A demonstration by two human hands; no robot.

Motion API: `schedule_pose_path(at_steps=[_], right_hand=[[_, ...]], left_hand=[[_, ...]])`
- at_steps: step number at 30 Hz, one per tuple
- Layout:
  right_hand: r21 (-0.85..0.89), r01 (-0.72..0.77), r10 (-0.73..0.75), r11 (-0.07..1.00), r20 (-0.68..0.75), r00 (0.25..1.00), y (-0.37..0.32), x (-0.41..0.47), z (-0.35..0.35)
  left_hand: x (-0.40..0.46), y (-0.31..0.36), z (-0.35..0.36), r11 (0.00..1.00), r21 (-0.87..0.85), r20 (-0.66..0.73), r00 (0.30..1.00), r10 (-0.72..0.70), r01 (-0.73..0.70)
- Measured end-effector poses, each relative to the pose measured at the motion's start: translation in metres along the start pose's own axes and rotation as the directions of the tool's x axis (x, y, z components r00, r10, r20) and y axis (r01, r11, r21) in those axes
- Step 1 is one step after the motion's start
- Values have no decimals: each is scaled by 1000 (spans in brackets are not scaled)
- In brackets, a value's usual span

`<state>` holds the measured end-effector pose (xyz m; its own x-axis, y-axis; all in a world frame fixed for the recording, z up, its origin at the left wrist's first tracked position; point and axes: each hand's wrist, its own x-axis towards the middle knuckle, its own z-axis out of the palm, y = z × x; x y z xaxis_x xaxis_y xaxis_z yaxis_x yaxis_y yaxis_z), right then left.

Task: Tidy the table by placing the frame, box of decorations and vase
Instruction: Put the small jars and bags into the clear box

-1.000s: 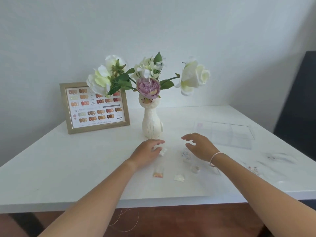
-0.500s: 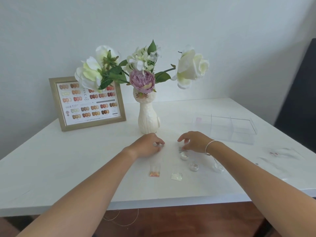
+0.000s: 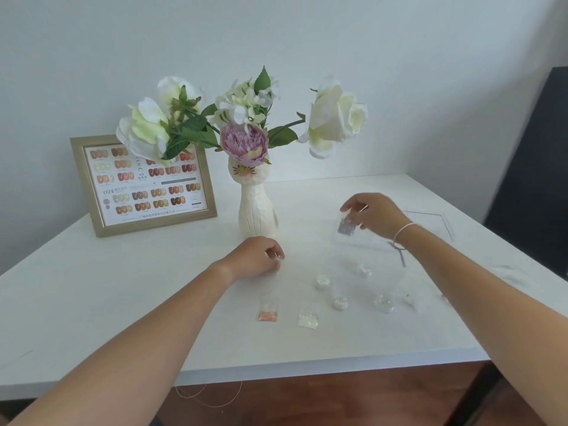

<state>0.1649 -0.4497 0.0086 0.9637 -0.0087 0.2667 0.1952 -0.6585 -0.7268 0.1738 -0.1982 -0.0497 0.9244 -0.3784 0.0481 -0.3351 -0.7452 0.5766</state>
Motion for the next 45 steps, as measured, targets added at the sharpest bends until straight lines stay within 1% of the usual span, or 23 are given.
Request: schedule_pose_path(at_steps=[5,7,10,12,16,20,22,24,26,29,31,36,41,45], right_hand=[[-38,-22,16,999,-155,988,16,16,-21],[-72,-16,1,997,-212,977,22,22,-21],[-75,-35,14,997,-260,966,29,29,-17],[-69,-54,34,996,-260,965,34,33,-14],[-110,-83,57,991,-221,974,43,36,-9],[-136,-111,94,984,-122,988,49,37,-5],[-193,-94,85,977,-54,995,49,36,-4],[-277,-64,62,959,-18,998,52,35,-4],[-303,-39,24,952,-53,998,56,33,-6],[-226,-11,-24,974,-153,988,60,29,-12],[-187,11,-46,982,-183,982,62,25,-17],[-158,82,-111,984,-186,976,64,12,-24],[-166,151,-181,975,-186,966,60,-1,-23],[-174,170,-199,970,-168,965,55,-9,-19]], left_hand=[[7,9,-4,996,-88,-52,998,26,-30],[12,15,-7,991,-128,-72,997,38,-47],[20,24,-10,982,-176,-88,994,59,-74],[27,32,-11,975,-199,-98,992,79,-98],[43,49,-12,967,-204,-118,984,130,-152],[62,67,-9,960,-208,-136,977,162,-188],[70,75,-8,956,-215,-140,975,172,-200],[80,84,-4,953,-227,-131,976,176,-203],[90,91,0,950,-232,-117,975,188,-211],[105,102,9,951,-201,-108,971,215,-233],[115,107,14,955,-172,-112,968,224,-241],[133,113,28,968,-120,-107,972,209,-221],[142,109,40,983,-95,-75,986,150,-157],[140,106,42,985,11,-92,981,172,-172]])
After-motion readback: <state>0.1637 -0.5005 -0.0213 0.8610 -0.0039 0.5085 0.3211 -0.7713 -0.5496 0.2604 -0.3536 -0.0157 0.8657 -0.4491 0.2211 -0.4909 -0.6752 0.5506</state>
